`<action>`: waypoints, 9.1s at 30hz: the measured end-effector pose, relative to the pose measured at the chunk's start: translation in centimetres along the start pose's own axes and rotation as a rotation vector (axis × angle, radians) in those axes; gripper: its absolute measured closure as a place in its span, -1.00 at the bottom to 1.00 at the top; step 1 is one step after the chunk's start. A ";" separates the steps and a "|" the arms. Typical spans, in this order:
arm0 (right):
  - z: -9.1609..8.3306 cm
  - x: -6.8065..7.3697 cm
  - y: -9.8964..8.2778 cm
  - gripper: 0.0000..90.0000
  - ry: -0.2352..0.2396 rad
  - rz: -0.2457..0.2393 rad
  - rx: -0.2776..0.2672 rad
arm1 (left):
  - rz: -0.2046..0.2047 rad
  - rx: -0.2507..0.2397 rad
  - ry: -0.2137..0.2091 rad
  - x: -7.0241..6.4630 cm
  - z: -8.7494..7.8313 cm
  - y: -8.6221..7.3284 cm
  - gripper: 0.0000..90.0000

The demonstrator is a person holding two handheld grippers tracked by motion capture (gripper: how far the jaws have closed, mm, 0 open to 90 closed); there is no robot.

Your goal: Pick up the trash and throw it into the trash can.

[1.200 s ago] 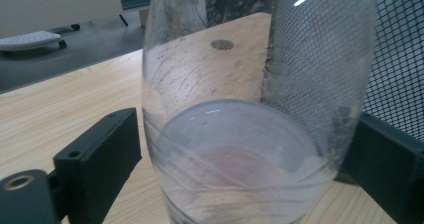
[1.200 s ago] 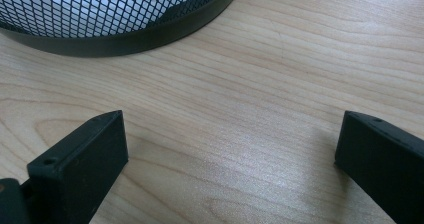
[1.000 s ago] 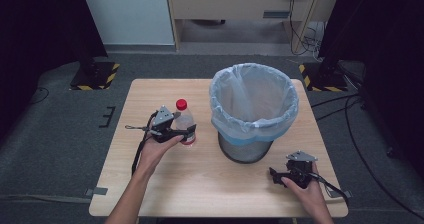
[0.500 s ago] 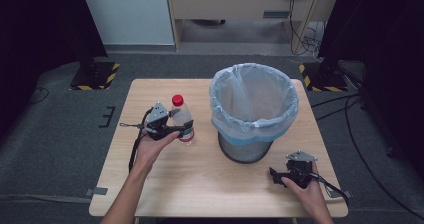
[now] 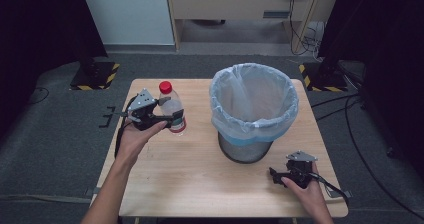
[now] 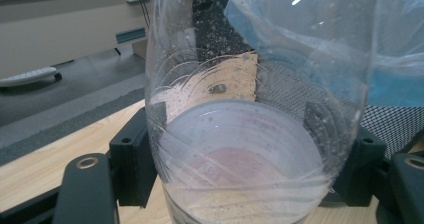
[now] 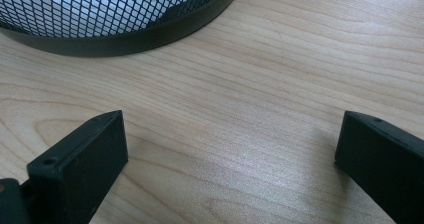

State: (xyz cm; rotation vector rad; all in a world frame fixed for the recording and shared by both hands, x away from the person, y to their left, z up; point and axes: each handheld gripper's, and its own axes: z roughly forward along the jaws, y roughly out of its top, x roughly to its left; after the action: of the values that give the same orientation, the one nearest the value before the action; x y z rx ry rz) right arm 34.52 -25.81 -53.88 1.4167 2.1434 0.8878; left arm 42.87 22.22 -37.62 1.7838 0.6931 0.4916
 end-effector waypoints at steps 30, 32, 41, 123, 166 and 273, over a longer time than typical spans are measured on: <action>0.0 0.0 0.0 -0.99 0.000 0.000 0.000 | 0.075 -0.027 -0.087 -0.8 -1.8 7.4 -0.41; 0.0 0.0 0.0 -0.99 0.000 0.000 0.000 | 0.078 -0.028 -0.089 -0.9 -1.7 7.7 -0.41; 0.0 0.0 0.0 -0.99 0.004 -0.001 0.002 | 0.098 -0.044 -0.103 -1.3 -1.7 10.0 -0.41; 0.0 0.0 0.0 -0.99 0.007 -0.006 -0.003 | 0.151 -0.139 -0.223 -5.4 1.7 19.6 -0.42; 0.0 -0.1 0.0 -0.99 0.009 -0.013 -0.002 | 0.127 -0.086 -0.297 -8.9 8.5 18.7 -0.43; 0.1 0.0 0.1 -0.99 0.009 -0.006 0.001 | -0.097 0.413 0.141 1.8 4.7 -12.6 -0.91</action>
State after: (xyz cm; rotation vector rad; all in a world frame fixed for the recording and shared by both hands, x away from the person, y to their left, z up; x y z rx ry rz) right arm 34.60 -25.77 -53.88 1.4088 2.1540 0.8919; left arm 44.57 22.91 -51.07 2.0994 1.0327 0.4327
